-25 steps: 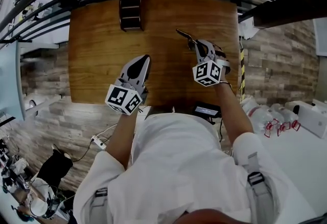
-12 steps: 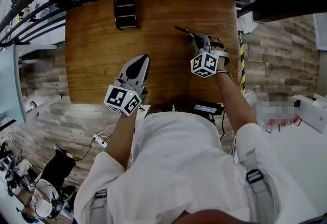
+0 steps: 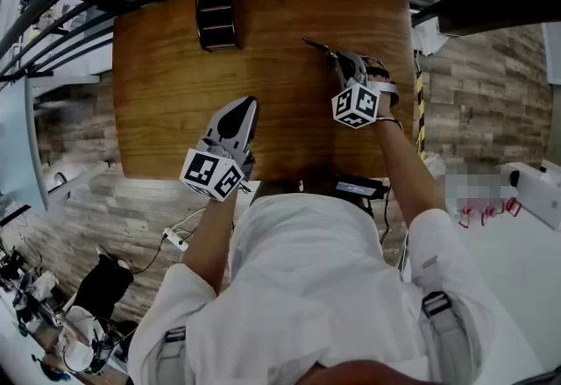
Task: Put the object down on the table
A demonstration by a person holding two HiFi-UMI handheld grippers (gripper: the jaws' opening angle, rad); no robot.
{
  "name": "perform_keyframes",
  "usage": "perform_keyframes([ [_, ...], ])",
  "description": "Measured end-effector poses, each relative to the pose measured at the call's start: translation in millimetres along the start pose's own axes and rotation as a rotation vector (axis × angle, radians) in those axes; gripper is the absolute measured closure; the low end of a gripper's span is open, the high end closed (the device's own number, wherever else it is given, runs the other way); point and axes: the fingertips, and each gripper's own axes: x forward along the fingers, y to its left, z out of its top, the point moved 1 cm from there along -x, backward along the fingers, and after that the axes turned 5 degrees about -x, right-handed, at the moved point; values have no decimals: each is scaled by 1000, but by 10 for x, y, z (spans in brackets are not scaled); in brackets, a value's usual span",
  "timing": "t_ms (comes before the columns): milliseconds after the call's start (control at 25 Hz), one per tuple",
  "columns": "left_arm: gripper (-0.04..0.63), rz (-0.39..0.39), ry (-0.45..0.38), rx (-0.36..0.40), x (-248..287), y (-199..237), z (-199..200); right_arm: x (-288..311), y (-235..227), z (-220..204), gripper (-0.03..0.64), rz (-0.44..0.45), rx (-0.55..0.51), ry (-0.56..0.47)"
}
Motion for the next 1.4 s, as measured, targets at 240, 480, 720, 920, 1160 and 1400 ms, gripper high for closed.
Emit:
perform_keyframes([
  [240, 580, 9, 6, -8, -20, 42, -39, 47, -15, 30, 591, 2, -37, -9],
  [480, 580, 12, 16, -12, 21, 55, -54, 103, -38, 16, 591, 12, -64, -17],
  [720, 580, 19, 17, -18, 35, 114, -67, 164, 12, 35, 591, 25, -91, -20],
  [920, 580, 27, 15, -23, -13, 144, -85, 202, 58, 55, 591, 30, -107, -16],
  [1160, 580, 38, 10, -27, -51, 178, -91, 234, 92, 66, 589, 47, -123, -15],
  [1400, 580, 46, 13, -35, -74, 198, -108, 255, 157, 69, 589, 66, -121, -18],
])
